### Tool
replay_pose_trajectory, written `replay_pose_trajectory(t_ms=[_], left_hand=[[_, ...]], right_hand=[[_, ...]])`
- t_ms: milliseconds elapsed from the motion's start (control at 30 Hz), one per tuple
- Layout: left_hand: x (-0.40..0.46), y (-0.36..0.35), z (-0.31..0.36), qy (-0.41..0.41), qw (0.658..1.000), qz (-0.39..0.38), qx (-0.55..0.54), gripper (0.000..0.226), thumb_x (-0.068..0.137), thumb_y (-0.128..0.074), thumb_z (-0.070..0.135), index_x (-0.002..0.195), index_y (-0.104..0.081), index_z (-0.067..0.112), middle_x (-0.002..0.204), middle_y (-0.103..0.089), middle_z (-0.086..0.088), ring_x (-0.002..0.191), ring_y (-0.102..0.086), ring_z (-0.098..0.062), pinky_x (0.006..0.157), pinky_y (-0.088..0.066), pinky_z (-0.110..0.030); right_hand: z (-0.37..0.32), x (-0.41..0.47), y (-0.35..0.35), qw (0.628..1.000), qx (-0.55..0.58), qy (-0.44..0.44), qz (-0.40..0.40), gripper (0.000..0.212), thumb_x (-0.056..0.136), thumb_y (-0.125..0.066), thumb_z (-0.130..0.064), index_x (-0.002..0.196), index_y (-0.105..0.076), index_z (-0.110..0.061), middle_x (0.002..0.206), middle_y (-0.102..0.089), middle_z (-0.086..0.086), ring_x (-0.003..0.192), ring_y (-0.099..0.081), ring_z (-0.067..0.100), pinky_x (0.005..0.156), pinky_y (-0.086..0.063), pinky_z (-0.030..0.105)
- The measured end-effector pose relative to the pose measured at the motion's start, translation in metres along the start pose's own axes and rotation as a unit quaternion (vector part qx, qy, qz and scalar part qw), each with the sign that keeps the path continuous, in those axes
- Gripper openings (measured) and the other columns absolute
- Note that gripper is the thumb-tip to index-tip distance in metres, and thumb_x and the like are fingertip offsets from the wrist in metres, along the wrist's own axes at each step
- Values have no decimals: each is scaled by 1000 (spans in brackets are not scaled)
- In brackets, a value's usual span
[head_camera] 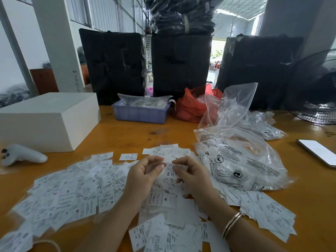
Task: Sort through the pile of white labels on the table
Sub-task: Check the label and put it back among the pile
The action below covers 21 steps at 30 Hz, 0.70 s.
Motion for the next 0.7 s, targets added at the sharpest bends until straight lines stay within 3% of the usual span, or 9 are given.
replay_pose_trajectory(t_ms=[200, 400, 700], left_hand=[[-1, -3, 0, 3, 1000, -13, -3, 19, 82, -70, 12, 94, -67, 26, 88, -70, 24, 84, -64, 9, 65, -45, -1], [1, 6, -3, 32, 998, 24, -40, 19, 81, -73, 17, 93, -68, 30, 86, -71, 20, 81, -65, 8, 60, -47, -3], [-3, 0, -1, 32, 999, 3, -31, 19, 82, -71, 14, 93, -67, 29, 87, -71, 19, 83, -64, 8, 62, -44, 0]], right_hand=[[0, 0, -4, 1000, -17, 13, -15, 34, 88, -65, -13, 77, -69, -45, 58, -59, -16, 56, -60, 4, 44, -44, 18], [4, 5, 12, 995, 82, 1, 55, 22, 88, -64, -7, 88, -69, -29, 72, -63, -2, 59, -63, 9, 59, -51, 19], [6, 4, 4, 989, 142, -12, 35, 19, 89, -61, -3, 100, -65, -18, 92, -64, 7, 72, -71, 19, 62, -52, 18]])
Point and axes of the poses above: each hand's wrist, its own x-axis towards the middle knuckle, its own y-axis out of the back of the hand, z = x × y, the point moved 5 cm from there along x, towards the middle knuckle
